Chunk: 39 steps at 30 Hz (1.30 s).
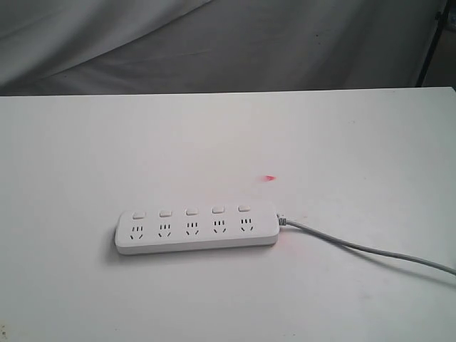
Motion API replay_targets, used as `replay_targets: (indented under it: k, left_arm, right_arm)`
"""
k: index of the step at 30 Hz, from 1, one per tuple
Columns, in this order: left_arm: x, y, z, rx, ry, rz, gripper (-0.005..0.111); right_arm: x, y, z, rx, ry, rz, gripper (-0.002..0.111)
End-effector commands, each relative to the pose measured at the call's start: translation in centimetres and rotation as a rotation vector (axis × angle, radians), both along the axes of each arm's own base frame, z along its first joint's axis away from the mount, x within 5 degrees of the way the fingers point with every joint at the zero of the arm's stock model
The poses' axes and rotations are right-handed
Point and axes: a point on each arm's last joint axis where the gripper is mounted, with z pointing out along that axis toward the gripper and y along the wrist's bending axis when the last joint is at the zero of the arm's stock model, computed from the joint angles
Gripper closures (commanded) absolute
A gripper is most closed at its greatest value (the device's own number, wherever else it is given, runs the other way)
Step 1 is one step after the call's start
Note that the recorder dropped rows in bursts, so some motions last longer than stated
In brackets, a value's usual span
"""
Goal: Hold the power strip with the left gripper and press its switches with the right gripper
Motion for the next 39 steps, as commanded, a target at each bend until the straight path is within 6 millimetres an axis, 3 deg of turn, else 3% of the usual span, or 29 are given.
replay_targets:
  k: [1,10,18,23,26,32,39]
  left_arm:
    - [-0.1,0.1,0.5,0.16,0.039,-0.049,0.107]
    - [1.4,1.5,2.5,0.286,0.066,-0.065,0.107]
    - [6.5,6.1,2.5,0.26,0.264,-0.017,0.107]
    - [8.8,7.7,1.1,0.231,0.308,-0.019,0.107]
    - [9.7,7.4,-0.5,0.278,0.372,-0.059,0.107]
    - [11.7,4.4,-4.6,0.495,0.549,-0.23,0.107]
    - [12.3,0.5,-8.3,0.47,0.624,-0.381,0.107]
  right_arm:
    - [0.0,0.0,-0.1,0.001,-0.005,-0.005,0.108]
    - [0.0,0.0,-0.1,0.001,-0.005,-0.005,0.108]
    - [0.0,0.0,-0.1,0.001,-0.005,-0.005,0.108]
    - [0.0,0.0,-0.1,0.001,-0.005,-0.005,0.108]
    - [0.0,0.0,-0.1,0.001,-0.005,-0.005,0.108]
    - [0.0,0.0,-0.1,0.001,-0.005,-0.005,0.108]
    - [0.0,0.0,-0.1,0.001,-0.005,-0.005,0.108]
